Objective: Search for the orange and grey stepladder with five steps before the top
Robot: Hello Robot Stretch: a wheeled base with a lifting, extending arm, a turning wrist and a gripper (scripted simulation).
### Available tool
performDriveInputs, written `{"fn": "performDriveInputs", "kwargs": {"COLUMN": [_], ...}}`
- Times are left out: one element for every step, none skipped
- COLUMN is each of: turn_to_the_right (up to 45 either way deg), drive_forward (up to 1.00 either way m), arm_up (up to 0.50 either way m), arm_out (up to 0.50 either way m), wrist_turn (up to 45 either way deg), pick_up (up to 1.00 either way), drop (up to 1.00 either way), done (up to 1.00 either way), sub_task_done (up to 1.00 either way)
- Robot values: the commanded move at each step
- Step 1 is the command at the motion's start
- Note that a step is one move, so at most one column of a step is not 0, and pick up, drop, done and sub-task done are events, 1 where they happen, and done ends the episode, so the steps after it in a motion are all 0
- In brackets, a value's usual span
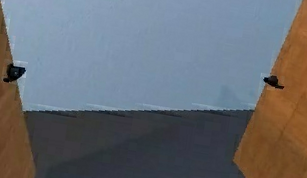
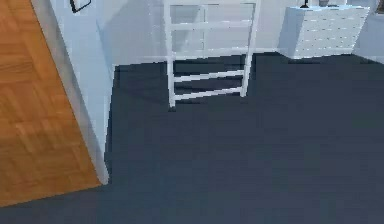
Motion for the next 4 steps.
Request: {"fn": "performDriveInputs", "kwargs": {"turn_to_the_right": [0.0, -6.0, 0.0, -6.0], "drive_forward": [1.00, 0.00, 0.25, 0.00], "arm_up": [0.00, 0.00, 0.00, 0.00], "arm_out": [0.00, 0.00, 0.00, 0.00], "wrist_turn": [0.0, 0.0, 0.0, 0.0], "pick_up": [0.00, 0.00, 0.00, 0.00], "drop": [0.00, 0.00, 0.00, 0.00], "done": [0.00, 0.00, 0.00, 0.00], "sub_task_done": [0.00, 0.00, 0.00, 0.00]}}
